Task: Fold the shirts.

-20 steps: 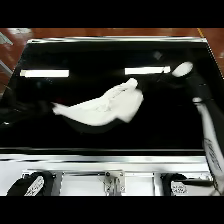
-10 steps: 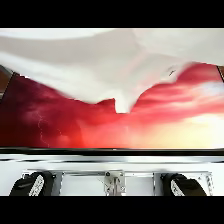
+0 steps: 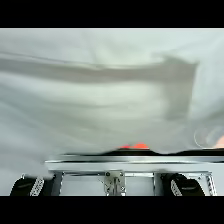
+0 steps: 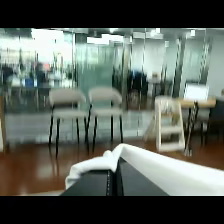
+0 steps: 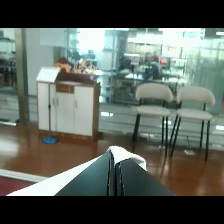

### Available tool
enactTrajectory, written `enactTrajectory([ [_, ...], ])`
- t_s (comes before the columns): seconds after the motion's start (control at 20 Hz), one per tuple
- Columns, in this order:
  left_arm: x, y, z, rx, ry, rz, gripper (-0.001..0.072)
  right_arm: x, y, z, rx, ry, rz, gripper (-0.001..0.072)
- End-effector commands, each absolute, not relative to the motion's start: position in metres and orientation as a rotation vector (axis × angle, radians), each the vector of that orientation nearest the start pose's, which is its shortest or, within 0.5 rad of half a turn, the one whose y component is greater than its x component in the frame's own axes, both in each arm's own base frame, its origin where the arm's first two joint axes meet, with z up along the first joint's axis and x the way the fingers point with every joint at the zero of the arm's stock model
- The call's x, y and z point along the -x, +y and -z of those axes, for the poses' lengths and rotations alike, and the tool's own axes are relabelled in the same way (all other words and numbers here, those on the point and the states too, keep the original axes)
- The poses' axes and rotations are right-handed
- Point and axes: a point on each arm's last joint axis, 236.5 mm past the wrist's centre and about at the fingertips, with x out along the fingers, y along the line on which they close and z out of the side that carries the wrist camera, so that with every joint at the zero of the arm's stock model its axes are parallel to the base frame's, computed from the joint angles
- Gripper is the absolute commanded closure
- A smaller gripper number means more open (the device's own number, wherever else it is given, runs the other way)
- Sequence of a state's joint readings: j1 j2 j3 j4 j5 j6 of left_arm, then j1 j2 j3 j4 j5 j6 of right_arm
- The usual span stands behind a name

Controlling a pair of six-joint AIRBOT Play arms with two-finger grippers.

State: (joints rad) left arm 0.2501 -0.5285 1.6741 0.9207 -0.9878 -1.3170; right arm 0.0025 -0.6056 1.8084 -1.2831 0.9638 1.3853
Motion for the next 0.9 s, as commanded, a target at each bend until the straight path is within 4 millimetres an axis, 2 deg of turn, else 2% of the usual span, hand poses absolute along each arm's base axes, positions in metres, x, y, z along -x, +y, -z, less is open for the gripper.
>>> enactTrajectory([
  [0.0, -0.202, -0.054, -0.439, -0.038, 0.133, 0.203, 0.0673, -0.201, 0.051, -0.524, 0.057, -0.116, -0.216, 0.065],
  [0.1, -0.217, -0.049, -0.383, -0.012, 0.308, 0.21, 0.0673, -0.238, 0.052, -0.479, 0.067, 0.077, -0.225, 0.065],
  [0.25, -0.245, -0.041, -0.309, 0.061, 0.486, 0.215, 0.0673, -0.296, 0.054, -0.384, 0.07, 0.465, -0.256, 0.065],
  [0.35, -0.267, -0.033, -0.267, 0.136, 0.562, 0.191, 0.0672, -0.339, 0.053, -0.327, 0.06, 0.664, -0.266, 0.065],
  [0.45, -0.295, -0.022, -0.231, 0.209, 0.604, 0.156, 0.0672, -0.392, 0.054, -0.279, 0.036, 0.771, -0.267, 0.065],
  [0.6, -0.352, -0.001, -0.187, 0.296, 0.638, 0.097, 0.0672, -0.478, 0.056, -0.224, -0.036, 0.773, -0.247, 0.065],
  [0.7, -0.394, 0.008, -0.168, 0.357, 0.62, 0.085, 0.0672, -0.527, 0.064, -0.204, -0.141, 0.709, -0.243, 0.065],
  [0.8, -0.431, 0.005, -0.152, 0.416, 0.581, 0.126, 0.0672, -0.561, 0.071, -0.188, -0.252, 0.662, -0.24, 0.0649],
  [0.85, -0.445, 0.002, -0.142, 0.453, 0.577, 0.147, 0.0672, -0.57, 0.075, -0.177, -0.303, 0.665, -0.239, 0.0649],
])
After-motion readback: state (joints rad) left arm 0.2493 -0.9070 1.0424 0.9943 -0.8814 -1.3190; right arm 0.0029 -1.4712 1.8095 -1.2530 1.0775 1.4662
